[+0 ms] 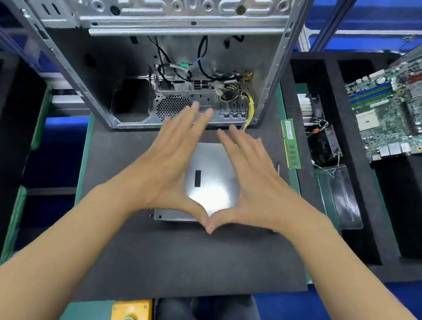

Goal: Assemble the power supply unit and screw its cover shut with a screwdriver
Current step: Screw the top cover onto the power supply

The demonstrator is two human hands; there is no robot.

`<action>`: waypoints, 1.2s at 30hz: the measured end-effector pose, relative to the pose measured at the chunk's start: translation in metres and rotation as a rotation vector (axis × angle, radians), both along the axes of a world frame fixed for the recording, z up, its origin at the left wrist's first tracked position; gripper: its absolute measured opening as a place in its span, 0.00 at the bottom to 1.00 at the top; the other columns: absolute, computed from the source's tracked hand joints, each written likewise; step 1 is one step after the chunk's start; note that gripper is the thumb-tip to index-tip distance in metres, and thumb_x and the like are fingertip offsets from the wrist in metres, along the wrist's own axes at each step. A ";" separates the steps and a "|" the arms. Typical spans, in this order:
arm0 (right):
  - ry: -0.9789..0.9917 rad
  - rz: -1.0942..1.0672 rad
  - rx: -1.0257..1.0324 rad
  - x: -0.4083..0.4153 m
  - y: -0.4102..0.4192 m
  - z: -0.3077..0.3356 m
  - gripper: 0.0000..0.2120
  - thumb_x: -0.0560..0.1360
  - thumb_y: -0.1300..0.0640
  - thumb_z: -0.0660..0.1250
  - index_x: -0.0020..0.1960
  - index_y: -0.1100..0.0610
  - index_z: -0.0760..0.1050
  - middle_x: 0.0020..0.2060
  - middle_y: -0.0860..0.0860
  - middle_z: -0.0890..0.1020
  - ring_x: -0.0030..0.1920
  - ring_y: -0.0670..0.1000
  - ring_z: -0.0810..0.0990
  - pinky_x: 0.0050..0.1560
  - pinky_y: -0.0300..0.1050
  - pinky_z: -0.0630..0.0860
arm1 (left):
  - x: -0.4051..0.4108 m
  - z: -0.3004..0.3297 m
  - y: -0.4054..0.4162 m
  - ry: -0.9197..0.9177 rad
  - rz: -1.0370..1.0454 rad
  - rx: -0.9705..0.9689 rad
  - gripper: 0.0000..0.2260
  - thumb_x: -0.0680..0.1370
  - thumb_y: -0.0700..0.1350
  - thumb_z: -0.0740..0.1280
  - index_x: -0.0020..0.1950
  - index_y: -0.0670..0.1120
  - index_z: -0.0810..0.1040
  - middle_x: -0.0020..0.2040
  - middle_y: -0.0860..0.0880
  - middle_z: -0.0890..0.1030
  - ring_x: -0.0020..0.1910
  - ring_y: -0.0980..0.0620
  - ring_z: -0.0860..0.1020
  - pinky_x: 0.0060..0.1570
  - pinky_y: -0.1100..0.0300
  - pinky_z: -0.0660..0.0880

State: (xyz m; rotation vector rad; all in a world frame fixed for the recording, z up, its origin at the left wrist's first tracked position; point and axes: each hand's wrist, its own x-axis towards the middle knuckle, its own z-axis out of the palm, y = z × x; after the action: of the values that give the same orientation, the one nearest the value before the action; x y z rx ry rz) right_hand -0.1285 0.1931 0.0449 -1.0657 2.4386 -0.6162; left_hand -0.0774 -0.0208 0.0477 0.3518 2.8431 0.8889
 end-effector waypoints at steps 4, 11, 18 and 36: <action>0.155 0.245 0.214 -0.001 -0.049 -0.001 0.72 0.51 0.18 0.67 0.77 0.45 0.27 0.79 0.57 0.41 0.78 0.59 0.35 0.77 0.60 0.36 | 0.054 -0.025 -0.041 -0.153 0.379 0.238 0.73 0.45 0.69 0.82 0.75 0.71 0.34 0.76 0.72 0.38 0.76 0.71 0.40 0.71 0.56 0.53; 0.284 0.358 0.359 0.003 -0.087 -0.001 0.71 0.54 0.23 0.71 0.78 0.47 0.28 0.75 0.61 0.50 0.73 0.63 0.50 0.75 0.55 0.51 | 0.118 -0.081 -0.027 -0.185 0.603 0.471 0.64 0.50 0.68 0.82 0.74 0.75 0.42 0.76 0.73 0.50 0.76 0.67 0.53 0.71 0.57 0.61; 0.216 0.357 0.390 0.002 -0.095 0.010 0.67 0.53 0.29 0.74 0.77 0.40 0.33 0.69 0.53 0.54 0.68 0.59 0.56 0.64 0.48 0.59 | 0.136 -0.110 0.016 -0.120 0.691 0.619 0.53 0.61 0.67 0.79 0.74 0.76 0.45 0.75 0.68 0.58 0.74 0.66 0.61 0.68 0.65 0.65; -0.133 0.252 0.030 -0.023 -0.058 0.048 0.59 0.51 0.37 0.80 0.72 0.29 0.48 0.72 0.38 0.56 0.77 0.48 0.56 0.71 0.53 0.61 | 0.083 -0.082 -0.027 -0.218 0.438 0.707 0.69 0.57 0.62 0.83 0.79 0.61 0.33 0.77 0.72 0.50 0.77 0.66 0.56 0.75 0.59 0.60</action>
State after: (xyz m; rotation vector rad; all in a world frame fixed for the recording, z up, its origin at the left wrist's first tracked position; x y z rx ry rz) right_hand -0.1518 0.1353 0.0929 -1.2525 2.1499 -0.5463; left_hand 0.0053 -0.0478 -0.0339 -0.3060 2.3450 1.8757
